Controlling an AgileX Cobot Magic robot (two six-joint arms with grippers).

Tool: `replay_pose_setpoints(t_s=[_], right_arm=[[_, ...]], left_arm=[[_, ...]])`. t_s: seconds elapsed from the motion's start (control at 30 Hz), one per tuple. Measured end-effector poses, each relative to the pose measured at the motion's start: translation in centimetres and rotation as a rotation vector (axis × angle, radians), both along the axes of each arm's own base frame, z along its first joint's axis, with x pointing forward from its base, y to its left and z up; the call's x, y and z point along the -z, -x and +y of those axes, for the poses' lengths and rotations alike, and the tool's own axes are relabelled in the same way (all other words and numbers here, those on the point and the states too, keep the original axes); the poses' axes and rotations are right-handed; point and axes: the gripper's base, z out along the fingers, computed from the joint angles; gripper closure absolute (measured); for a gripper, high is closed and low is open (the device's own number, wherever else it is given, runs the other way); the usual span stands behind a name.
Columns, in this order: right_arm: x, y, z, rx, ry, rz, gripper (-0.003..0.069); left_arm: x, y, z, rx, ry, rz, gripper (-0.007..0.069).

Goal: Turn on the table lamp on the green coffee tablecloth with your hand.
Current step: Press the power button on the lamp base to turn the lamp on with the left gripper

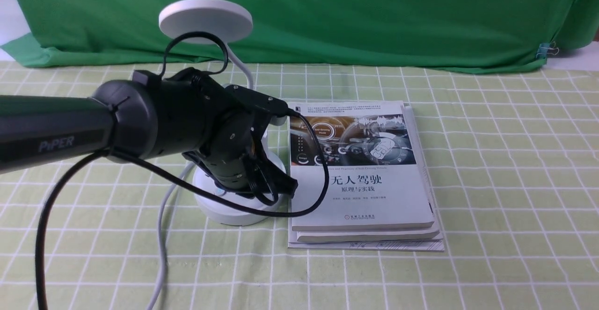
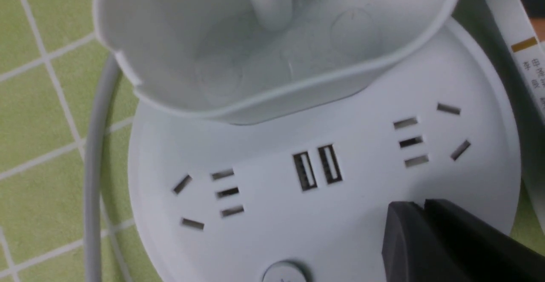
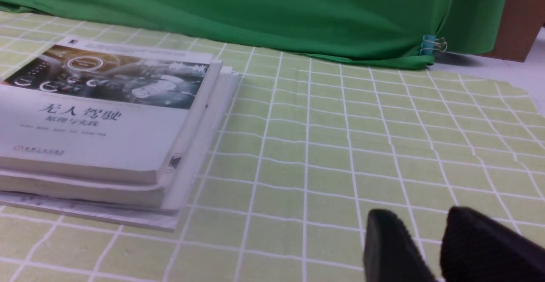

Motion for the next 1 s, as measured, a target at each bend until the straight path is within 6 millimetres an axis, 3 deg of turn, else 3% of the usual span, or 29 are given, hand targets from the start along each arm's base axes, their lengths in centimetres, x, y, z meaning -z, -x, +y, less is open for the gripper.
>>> replay_pose_setpoints(t_s=[0.5,0.8,1.0], right_arm=[[0.0,0.0,0.0,0.0,0.0,0.0,0.0414],[0.0,0.0,0.0,0.0,0.0,0.0,0.0414],[0.0,0.0,0.0,0.0,0.0,0.0,0.0414]], left_arm=[[0.3,-0.3,-0.2,0.006,-0.001,-0.003,0.0609],[-1.7,0.3,0.2,-0.003,0.018,-0.033,0.0609],[-1.8,0.4,0.0,-0.02,0.05,-0.016,0.0609]])
